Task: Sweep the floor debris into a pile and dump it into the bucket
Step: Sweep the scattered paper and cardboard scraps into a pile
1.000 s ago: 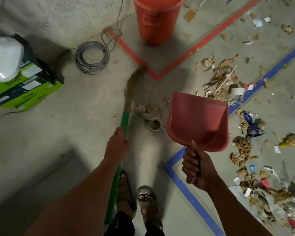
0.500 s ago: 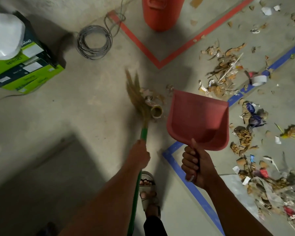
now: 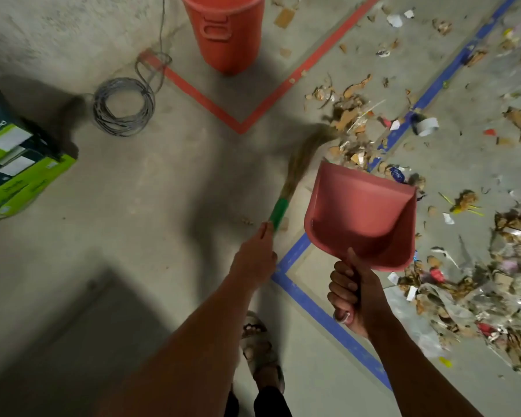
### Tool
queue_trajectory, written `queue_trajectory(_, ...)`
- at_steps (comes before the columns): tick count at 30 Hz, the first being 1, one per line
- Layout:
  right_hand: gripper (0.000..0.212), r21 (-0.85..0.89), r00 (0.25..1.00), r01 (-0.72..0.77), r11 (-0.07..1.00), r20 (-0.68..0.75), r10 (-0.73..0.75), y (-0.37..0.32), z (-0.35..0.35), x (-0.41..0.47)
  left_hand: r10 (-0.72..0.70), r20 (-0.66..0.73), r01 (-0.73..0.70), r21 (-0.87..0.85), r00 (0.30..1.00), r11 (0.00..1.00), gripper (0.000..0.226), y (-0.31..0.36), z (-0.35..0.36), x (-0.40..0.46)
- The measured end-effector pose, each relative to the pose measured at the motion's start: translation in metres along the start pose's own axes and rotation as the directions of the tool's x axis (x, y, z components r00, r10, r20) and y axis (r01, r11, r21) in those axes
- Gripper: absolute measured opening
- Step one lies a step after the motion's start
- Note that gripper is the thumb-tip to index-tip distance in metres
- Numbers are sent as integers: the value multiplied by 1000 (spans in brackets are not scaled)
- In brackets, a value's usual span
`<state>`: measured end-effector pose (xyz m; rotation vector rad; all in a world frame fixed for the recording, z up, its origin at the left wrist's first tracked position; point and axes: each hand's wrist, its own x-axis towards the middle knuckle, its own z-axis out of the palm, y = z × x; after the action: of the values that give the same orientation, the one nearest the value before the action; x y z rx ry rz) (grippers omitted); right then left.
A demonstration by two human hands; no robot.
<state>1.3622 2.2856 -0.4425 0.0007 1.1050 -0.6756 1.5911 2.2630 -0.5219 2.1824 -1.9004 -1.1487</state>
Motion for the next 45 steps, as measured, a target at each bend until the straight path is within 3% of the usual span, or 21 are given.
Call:
queue_trajectory(5,49,64,1000,22,998,4,-22,2,3,-9,-224,-62,224,-2,973,975,71,-29,7,-24)
queue_trajectory(8,48,100,1000,30,995,3,-31,5,-1,-9,-356,12,355,41,934,934,56,-33,19,-28)
queue_trajectory(10,49,101,1000,30,994,-3,-30,8,-8,-8,-373,106,349,191,922,917,60,-21,31,-32)
queue_trajectory(12,49,113,1000,27,993,-5,-27,12,-16,-9,-387,200,348,205,900,915,63,1,47,-40)
queue_trajectory(14,50,130,1000,26,991,-11,-25,16,-22,-11,-309,230,288,117,923,950,48,33,55,-45)
queue_trajectory(16,50,145,999,32,989,-12,-31,17,-27,-15,-151,274,134,81,950,988,36,66,58,-43)
queue_trajectory(20,51,134,998,60,989,-17,-58,10,-33,-22,-86,322,102,-33,943,994,41,105,57,-29)
queue_trajectory(25,54,75,997,79,994,-34,-76,-15,-37,-36,-71,96,82,-110,993,991,49,107,29,-23)
queue_trajectory(29,54,85,994,110,990,-34,-107,-24,-36,-45,-102,-2,101,-89,995,991,60,87,12,-31)
queue_trajectory(32,55,92,993,113,989,-20,-112,-27,-36,-49,-190,45,193,-76,981,978,62,80,6,-29)
queue_trajectory(35,54,114,991,132,985,-3,-133,-25,-38,-49,-279,154,292,-69,948,954,50,84,8,-10)
queue_trajectory(38,51,177,988,154,972,-5,-156,-21,-42,-49,-243,236,280,-139,941,950,45,85,21,17)
queue_trajectory(41,51,227,989,148,963,-41,-142,-17,-51,-57,-184,135,208,-190,974,960,31,99,18,24)
queue_trajectory(45,51,310,985,172,935,-52,-163,-10,-61,-70,-25,-89,15,-117,996,993,28,113,4,9)
